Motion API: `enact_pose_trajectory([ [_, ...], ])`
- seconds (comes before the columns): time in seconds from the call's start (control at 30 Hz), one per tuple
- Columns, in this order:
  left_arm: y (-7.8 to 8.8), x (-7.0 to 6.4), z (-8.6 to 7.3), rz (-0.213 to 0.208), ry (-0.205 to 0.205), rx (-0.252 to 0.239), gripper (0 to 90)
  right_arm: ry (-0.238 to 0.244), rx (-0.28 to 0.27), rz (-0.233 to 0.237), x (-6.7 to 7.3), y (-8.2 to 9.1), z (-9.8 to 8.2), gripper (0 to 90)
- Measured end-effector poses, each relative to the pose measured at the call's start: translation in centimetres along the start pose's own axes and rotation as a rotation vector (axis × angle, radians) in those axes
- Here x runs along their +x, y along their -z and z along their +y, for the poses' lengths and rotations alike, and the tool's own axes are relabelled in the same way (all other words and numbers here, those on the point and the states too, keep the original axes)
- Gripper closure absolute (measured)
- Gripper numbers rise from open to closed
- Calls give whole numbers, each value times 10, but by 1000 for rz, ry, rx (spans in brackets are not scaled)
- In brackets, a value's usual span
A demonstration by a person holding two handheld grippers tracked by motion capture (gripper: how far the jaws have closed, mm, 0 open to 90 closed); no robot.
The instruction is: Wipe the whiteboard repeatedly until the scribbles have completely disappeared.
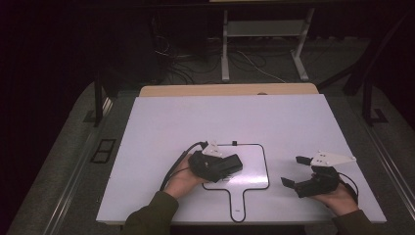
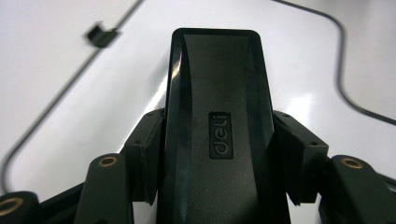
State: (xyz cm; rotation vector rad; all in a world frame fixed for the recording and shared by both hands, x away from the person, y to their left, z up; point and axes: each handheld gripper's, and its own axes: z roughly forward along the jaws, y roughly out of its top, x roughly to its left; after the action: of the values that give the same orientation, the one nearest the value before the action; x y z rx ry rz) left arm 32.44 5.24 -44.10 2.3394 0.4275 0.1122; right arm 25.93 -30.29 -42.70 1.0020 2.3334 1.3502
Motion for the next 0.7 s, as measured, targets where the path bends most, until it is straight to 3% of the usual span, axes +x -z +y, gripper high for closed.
enact_pose_trajectory([
  [0.13,-4,-18,3,-21,-28,0,393,-2,2,0,0,0,0,13],
  [0.2,-5,-18,5,-22,-30,7,393,-1,3,-1,0,-1,0,13],
  [0.27,-4,-11,3,-14,-5,-1,393,-2,4,-1,1,-1,0,13],
  [0.47,2,18,-3,62,65,-18,392,-3,2,-2,1,-1,0,13],
  [0.53,3,21,-4,60,72,-18,392,-2,3,-2,1,-1,0,13],
  [0.57,2,18,-3,69,70,-18,392,-2,3,-2,1,-1,0,13],
  [0.7,-3,-2,1,28,16,-11,392,3,2,-2,1,-2,1,13],
])
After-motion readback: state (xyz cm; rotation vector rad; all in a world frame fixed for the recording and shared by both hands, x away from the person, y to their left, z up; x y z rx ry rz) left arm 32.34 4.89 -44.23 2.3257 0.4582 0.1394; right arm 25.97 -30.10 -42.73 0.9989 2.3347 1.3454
